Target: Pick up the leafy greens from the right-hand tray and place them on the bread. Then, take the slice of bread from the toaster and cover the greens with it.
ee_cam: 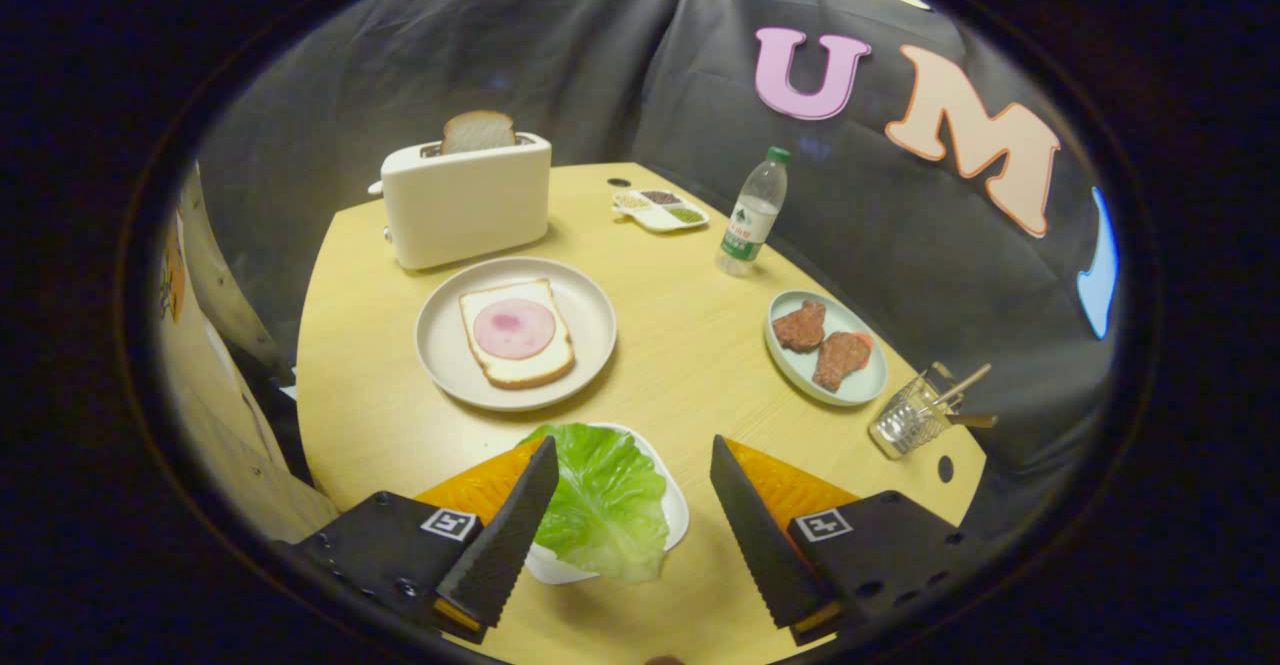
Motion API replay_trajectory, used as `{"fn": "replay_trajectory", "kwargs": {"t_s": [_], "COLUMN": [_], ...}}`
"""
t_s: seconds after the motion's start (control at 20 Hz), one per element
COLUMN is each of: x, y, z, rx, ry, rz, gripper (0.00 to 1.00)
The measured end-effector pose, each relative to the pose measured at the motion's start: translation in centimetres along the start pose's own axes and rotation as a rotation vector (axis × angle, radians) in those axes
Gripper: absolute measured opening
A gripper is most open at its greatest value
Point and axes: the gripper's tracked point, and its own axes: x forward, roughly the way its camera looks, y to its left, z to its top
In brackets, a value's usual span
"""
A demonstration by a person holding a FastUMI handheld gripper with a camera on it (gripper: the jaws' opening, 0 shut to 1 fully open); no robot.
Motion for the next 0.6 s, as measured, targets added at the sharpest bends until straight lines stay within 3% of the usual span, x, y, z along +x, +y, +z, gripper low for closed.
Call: {"fn": "replay_trajectory", "kwargs": {"t_s": [0.6], "x": [3.7], "y": [1.5], "z": [-6.1], "rx": [0.011], "ry": [0.167], "rz": [0.081], "gripper": [0.99]}}
